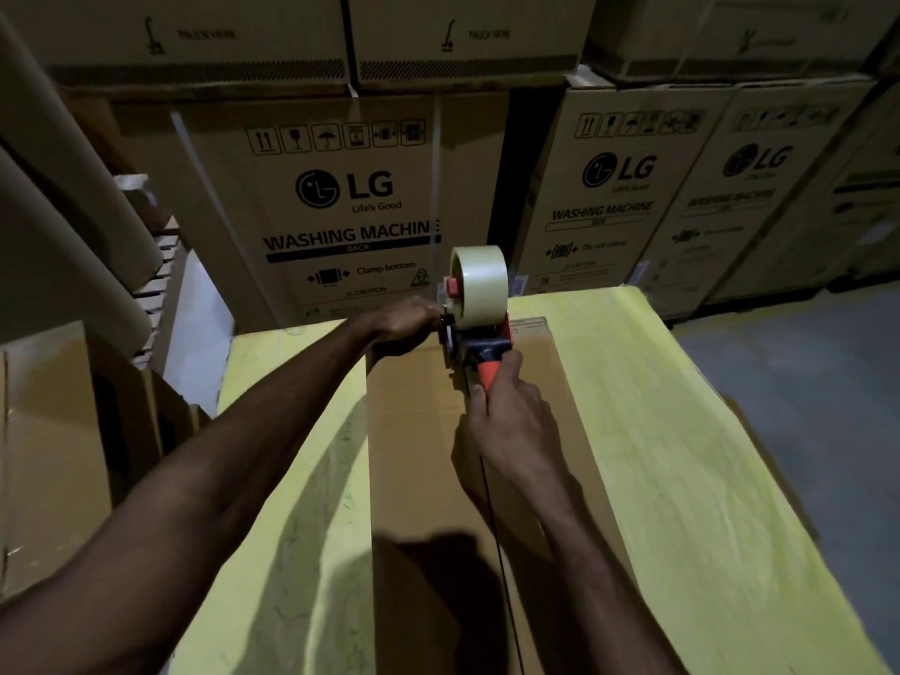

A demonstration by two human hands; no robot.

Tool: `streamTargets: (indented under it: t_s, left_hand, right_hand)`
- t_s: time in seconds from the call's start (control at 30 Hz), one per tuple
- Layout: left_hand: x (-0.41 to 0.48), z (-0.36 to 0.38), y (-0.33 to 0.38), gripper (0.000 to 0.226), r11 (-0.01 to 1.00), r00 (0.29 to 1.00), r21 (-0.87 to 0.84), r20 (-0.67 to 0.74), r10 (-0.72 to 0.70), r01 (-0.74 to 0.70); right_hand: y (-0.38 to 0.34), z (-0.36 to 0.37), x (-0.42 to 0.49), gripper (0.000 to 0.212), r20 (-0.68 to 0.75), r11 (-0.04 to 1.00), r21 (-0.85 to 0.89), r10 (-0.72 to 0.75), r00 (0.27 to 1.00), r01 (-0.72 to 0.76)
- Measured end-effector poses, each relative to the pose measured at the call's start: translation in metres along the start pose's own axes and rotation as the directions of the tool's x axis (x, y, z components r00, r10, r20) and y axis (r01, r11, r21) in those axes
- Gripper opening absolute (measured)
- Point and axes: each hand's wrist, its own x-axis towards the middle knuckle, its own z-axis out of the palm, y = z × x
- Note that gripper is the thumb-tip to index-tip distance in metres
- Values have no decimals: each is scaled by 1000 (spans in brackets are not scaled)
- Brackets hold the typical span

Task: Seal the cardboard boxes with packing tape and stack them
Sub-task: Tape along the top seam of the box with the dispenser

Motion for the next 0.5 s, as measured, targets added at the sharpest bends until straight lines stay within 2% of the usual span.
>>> streamTargets:
  t_s: [0.1,0.13,0.23,0.5]
  left_hand:
    - [-60,8,49,31,994,995,21,5,103,-103]
    - [-70,9,56,28,992,992,10,14,128,-128]
    - [-71,8,57,38,980,982,81,67,178,-183]
    - [-70,9,52,42,925,980,323,85,182,-200]
  right_hand:
    - [8,-1,-20,47,26,1000,-17,17,1000,-17]
    - [12,0,-30,46,23,1000,-28,8,1000,-8]
    - [22,6,-60,44,12,999,-37,-20,1000,21]
    - [42,2,-106,40,32,998,-57,-17,999,19]
